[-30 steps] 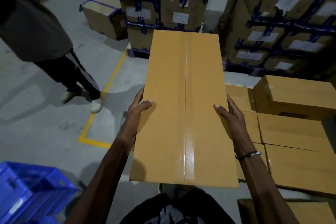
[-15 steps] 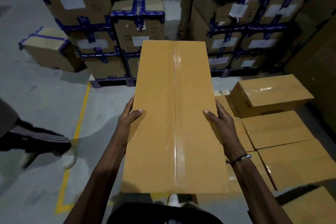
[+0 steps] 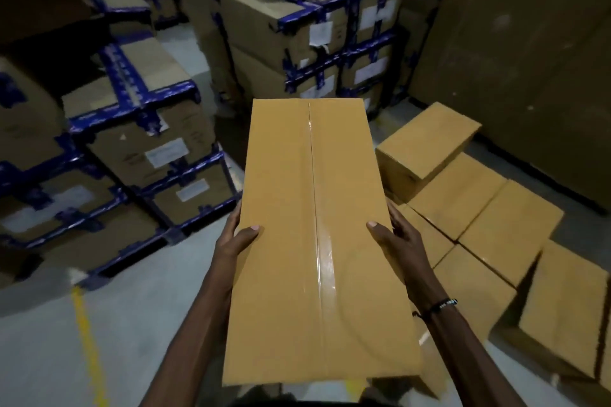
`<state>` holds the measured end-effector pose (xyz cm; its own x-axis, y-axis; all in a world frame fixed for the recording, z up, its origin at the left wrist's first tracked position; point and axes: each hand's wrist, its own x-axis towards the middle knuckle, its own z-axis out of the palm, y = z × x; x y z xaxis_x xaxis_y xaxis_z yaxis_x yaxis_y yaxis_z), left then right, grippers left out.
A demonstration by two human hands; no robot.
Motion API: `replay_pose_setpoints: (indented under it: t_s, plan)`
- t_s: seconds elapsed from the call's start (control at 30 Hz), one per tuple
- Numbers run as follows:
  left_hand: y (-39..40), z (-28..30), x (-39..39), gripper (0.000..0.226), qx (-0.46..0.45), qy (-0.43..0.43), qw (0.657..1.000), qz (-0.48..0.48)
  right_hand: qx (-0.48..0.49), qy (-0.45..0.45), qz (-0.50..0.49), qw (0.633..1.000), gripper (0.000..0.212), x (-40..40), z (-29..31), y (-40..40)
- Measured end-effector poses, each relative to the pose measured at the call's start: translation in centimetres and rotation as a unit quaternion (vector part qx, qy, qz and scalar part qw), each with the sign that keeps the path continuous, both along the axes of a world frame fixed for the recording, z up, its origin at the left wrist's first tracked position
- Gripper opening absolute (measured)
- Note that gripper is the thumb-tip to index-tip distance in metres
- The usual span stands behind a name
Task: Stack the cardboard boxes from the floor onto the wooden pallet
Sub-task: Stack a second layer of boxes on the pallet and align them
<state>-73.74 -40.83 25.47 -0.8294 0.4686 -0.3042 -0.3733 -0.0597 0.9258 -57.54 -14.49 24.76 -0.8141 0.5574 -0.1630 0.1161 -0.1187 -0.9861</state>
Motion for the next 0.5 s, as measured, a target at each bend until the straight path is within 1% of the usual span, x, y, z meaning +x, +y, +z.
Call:
replay_pose_setpoints:
  t_s: [0.07,0.17,0.3,0.4,0.5]
  plan:
    - [0.4,0.3,-2.6,0.064,-0.005,0.003,0.999,-0.040,-0.003,0.009,-0.044,0.999,0.058,-0.4,0.4,-1.4]
    - [1.9,0.5,-5.8,0.069,-0.018,0.012,0.994,-0.106,-0.015,0.005,-0.113,0.993,0.058,-0.6,1.0,-2.6]
    - [5.6,0.1,-8.0,0.070,-0.016,0.022,0.984,-0.177,0.025,-0.029,-0.190,0.981,0.056,0.4,1.0,-2.5]
    - [9.1,-0.9,-9.0,0.073,-0.012,0.004,0.976,-0.217,0.025,-0.042,-0.239,0.970,0.064,1.5,0.6,-1.3]
    - [13.2,-1.7,-9.3,0.080,-0.012,-0.002,0.965,-0.263,0.003,-0.048,-0.280,0.959,0.077,2.7,0.4,0.4]
